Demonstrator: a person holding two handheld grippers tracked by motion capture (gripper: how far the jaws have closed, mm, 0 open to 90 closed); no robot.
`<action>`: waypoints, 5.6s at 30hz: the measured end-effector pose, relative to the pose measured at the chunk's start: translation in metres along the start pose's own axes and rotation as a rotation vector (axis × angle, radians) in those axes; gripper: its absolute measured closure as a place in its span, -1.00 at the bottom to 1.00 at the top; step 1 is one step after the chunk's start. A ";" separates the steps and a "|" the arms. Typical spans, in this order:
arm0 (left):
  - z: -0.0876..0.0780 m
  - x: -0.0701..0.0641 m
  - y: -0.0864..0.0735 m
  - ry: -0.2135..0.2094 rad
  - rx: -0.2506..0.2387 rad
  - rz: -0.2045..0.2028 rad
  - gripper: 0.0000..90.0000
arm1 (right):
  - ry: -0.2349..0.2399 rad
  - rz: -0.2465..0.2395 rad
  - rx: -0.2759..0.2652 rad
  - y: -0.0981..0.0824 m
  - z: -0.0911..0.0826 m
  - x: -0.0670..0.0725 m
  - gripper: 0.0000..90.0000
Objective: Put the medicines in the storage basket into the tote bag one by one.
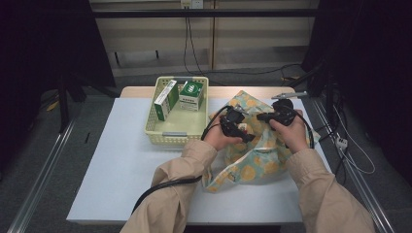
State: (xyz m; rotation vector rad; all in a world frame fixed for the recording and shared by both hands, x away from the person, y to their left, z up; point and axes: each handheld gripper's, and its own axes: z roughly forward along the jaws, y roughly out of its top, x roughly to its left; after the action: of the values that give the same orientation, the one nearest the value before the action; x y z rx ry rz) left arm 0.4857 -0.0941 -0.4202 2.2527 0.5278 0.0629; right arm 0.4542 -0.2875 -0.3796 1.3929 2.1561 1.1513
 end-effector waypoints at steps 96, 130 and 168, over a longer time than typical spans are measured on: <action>-0.095 0.163 -0.033 0.467 -0.071 -0.276 -0.86 | 0.009 0.001 0.008 0.007 -0.011 0.004 0.97; -0.067 0.174 -0.034 0.533 -0.034 -0.318 -0.74 | 0.011 0.005 0.015 0.005 -0.015 0.000 0.98; -0.098 0.147 -0.053 0.473 0.010 -0.378 -0.64 | 0.019 0.002 0.033 -0.007 -0.008 0.007 0.98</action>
State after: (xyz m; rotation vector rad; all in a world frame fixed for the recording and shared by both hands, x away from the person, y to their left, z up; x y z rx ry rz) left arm 0.5802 0.0643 -0.4103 2.1082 1.1972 0.4063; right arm 0.4412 -0.2870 -0.3792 1.4044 2.1964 1.1388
